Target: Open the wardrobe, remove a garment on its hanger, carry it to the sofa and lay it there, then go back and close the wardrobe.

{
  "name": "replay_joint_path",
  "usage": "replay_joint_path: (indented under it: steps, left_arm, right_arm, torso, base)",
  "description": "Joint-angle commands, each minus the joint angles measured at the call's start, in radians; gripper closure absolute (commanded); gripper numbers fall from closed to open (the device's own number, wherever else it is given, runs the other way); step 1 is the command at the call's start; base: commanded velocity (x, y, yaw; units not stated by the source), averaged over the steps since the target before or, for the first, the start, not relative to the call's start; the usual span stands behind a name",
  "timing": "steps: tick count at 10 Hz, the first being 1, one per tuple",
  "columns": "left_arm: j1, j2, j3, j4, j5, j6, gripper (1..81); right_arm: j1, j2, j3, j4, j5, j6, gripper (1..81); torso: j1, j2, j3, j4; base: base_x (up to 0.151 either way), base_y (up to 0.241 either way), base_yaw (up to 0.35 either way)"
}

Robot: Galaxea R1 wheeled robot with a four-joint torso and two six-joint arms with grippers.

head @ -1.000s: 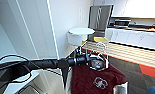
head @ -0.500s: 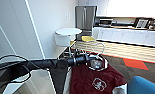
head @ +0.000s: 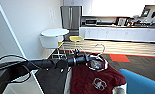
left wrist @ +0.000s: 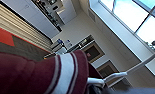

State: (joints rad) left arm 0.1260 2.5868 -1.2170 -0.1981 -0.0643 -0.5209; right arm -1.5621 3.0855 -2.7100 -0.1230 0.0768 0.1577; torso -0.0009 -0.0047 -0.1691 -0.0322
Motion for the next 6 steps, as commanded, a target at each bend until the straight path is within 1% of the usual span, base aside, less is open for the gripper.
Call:
replay_joint_path:
  steps: [1,6]
  left_arm:
    - [-0.191,0.004,0.034,0.034,-0.083,0.005,81.1]
    - [-0.191,0.000,0.034,0.032,-0.071,0.004,81.1]
  right_arm:
    - [0.018,0.014,0.012,0.005,-0.063,-0.004,1.0]
    - [0.020,0.012,0.013,0.003,-0.063,-0.004,1.0]
  torso:
    - [0.001,0.000,0.000,0.000]
    - [0.001,0.000,0.000,0.000]
  base:
    - [0.000,0.000,-0.377]
    - [0.000,0.000,-0.375]
